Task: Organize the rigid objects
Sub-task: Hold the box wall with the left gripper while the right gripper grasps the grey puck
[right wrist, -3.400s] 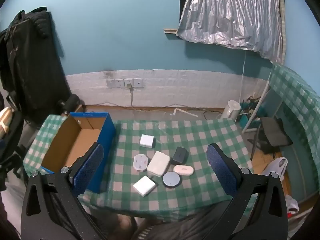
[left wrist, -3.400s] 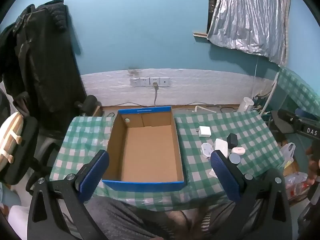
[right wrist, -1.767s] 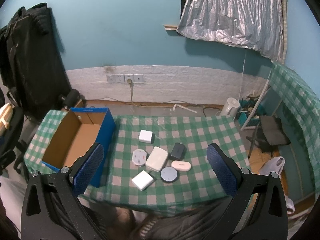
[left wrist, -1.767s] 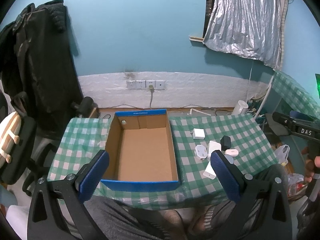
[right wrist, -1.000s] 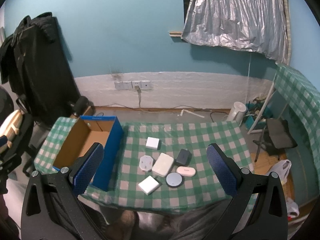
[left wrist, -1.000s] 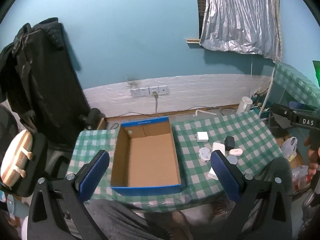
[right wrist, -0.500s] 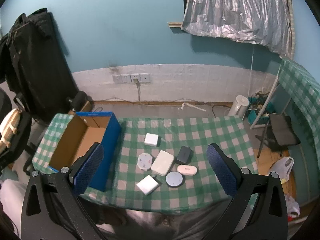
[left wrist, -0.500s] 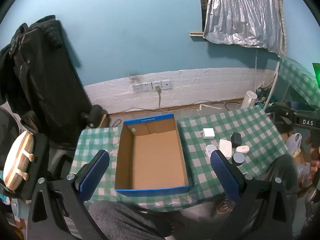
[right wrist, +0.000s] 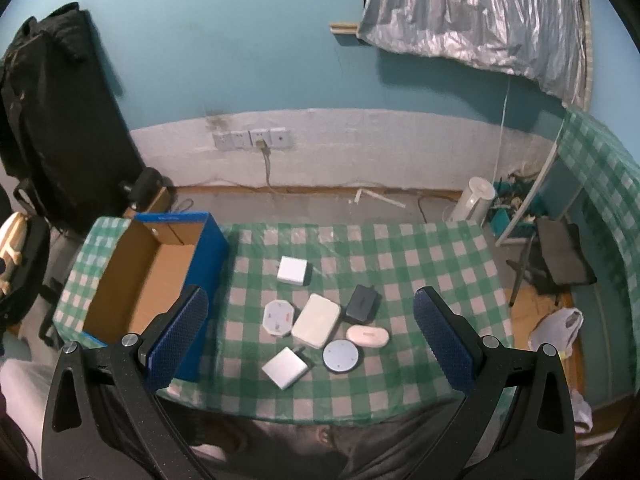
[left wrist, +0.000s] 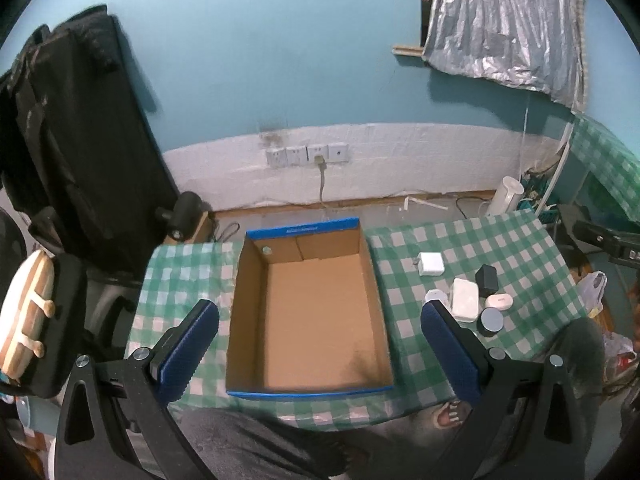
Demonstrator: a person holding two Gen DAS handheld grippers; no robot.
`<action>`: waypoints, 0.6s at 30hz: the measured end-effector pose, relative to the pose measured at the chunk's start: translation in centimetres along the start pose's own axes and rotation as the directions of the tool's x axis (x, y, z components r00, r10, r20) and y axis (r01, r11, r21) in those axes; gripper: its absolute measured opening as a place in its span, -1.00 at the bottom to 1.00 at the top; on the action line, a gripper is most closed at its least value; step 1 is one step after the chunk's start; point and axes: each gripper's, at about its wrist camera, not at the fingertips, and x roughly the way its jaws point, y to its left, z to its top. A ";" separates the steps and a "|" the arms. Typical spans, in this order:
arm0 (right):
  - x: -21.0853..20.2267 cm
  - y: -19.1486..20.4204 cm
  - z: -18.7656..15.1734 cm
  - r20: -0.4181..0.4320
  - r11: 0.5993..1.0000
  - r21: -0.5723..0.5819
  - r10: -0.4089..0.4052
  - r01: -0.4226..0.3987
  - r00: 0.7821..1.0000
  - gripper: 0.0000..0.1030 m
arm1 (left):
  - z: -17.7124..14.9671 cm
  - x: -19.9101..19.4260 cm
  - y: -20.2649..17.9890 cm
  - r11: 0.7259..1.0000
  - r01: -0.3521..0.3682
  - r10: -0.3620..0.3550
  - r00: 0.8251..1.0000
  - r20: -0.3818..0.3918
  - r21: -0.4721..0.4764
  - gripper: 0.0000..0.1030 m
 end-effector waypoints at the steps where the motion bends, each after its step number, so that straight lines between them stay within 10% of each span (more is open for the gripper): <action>1: 0.5 -0.2 0.1 -0.017 1.000 0.002 0.008 -0.008 1.000 0.98 | 0.1 0.7 0.4 1.000 -0.001 0.001 1.000 -0.014 0.002 0.98; 9: 6.6 -1.8 -1.3 -0.210 0.994 0.066 0.102 -0.090 0.972 0.98 | 0.0 7.3 5.0 0.999 -0.047 0.047 0.988 -0.150 0.001 0.97; 18: 15.9 -3.8 -4.2 -0.439 0.983 0.158 0.160 -0.099 0.884 0.98 | -2.7 14.2 9.7 0.997 -0.025 0.000 0.942 -0.336 -0.071 0.97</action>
